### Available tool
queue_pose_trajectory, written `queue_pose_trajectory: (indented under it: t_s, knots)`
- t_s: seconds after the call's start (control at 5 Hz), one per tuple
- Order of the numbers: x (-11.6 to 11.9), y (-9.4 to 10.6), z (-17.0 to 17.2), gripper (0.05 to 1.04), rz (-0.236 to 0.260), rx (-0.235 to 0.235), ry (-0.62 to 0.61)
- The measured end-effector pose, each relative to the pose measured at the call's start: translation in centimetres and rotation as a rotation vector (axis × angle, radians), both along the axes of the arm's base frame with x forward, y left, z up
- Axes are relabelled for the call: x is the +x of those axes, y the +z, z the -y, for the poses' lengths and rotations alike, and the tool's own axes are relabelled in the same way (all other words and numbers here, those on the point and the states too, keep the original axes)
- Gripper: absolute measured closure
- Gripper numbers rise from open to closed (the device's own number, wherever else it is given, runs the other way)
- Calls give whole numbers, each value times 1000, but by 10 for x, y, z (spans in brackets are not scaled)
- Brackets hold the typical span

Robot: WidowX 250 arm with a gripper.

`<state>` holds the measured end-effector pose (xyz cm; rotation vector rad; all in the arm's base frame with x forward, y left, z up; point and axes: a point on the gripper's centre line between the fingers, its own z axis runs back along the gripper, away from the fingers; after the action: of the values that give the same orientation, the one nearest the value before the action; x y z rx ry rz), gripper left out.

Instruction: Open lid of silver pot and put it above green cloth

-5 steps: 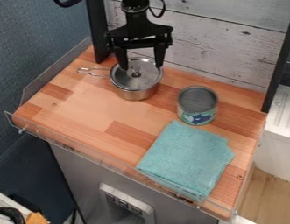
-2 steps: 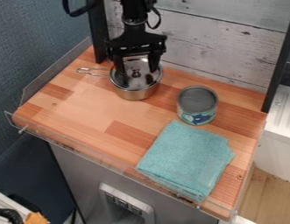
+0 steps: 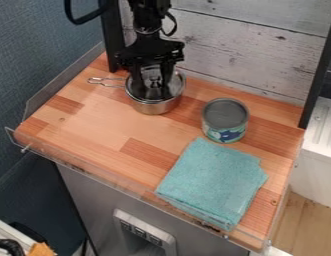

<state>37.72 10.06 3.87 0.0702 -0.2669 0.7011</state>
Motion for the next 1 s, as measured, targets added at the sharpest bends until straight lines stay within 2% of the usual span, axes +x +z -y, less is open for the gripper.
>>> queue_pose_trajectory:
  t_s: [0.2,0.4,0.6,0.8,1.0]
  knots:
    - [1,0,0,717,11,-2,7]
    - [0,0,1,807,9,-7,11]
    - [-4,21,3,807,37,16,6]
    - [-8,56,24,807,120,17,-54]
    - [-34,72,58,807,136,-14,-132]
